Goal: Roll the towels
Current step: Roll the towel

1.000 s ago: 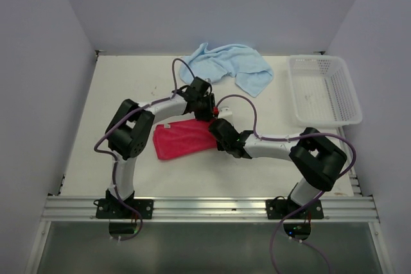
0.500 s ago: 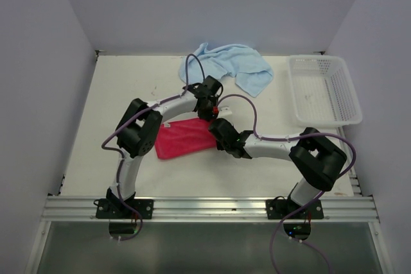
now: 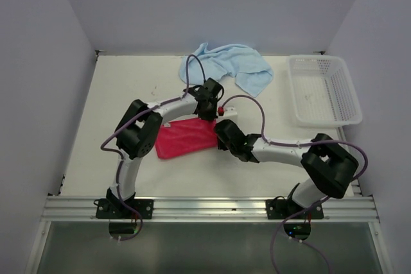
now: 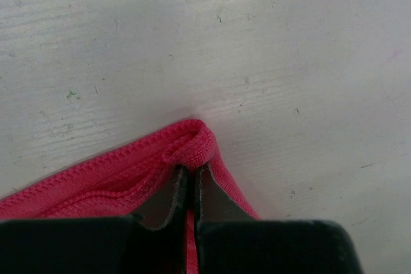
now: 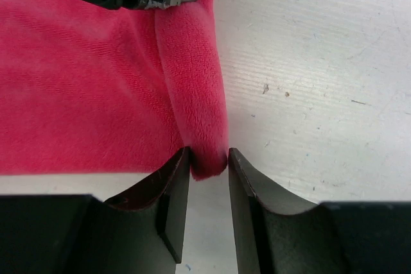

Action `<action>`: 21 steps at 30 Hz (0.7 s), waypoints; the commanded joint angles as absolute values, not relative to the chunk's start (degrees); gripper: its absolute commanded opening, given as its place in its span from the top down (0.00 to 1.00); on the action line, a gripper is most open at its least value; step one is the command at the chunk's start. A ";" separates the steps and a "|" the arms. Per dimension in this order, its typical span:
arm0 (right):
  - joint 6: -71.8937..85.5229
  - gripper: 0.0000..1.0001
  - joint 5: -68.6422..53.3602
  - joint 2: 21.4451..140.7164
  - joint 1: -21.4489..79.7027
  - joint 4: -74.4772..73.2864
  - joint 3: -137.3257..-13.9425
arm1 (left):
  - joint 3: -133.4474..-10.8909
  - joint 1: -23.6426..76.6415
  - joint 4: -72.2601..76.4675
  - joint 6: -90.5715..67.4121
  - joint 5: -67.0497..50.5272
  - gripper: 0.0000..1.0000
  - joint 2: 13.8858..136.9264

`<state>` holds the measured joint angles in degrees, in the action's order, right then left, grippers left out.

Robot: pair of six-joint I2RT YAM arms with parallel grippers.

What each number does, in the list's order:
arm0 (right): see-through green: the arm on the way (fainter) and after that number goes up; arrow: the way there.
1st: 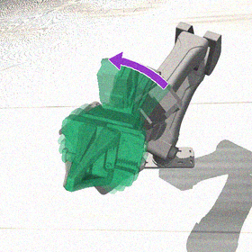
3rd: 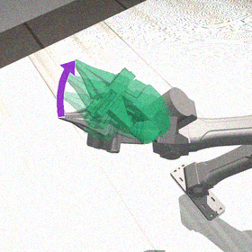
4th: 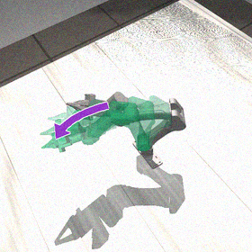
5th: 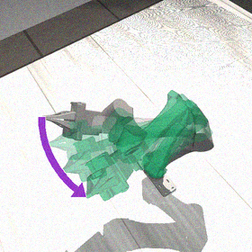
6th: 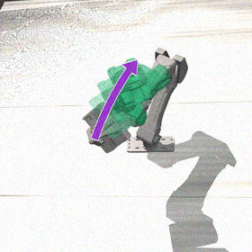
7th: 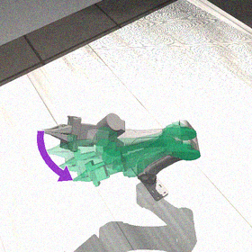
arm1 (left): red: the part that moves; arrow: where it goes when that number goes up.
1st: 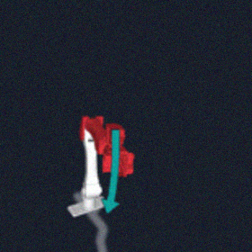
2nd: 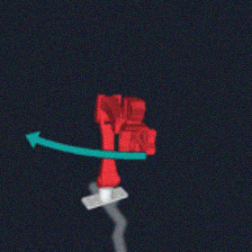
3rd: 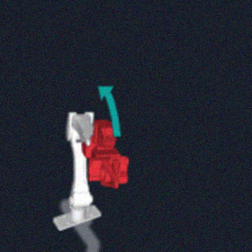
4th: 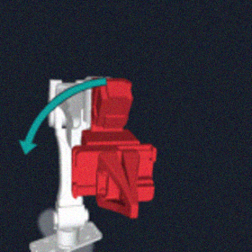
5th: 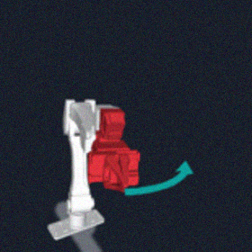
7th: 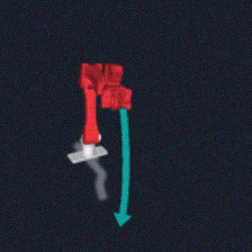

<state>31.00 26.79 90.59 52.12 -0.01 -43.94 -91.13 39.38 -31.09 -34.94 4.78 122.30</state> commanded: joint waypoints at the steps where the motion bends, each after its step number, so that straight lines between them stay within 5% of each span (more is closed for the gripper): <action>1: 32.52 0.65 25.14 82.91 51.95 2.03 -41.93 | -83.69 38.76 -22.97 -36.91 1.86 1.00 122.44; 9: 36.73 0.50 13.73 72.16 47.38 1.40 -38.24 | -70.24 36.57 -2.48 -45.08 -6.06 1.00 113.40; 21: 49.99 0.50 -8.70 77.43 33.40 13.26 -33.49 | -56.87 34.19 18.89 -49.92 -13.97 1.00 106.79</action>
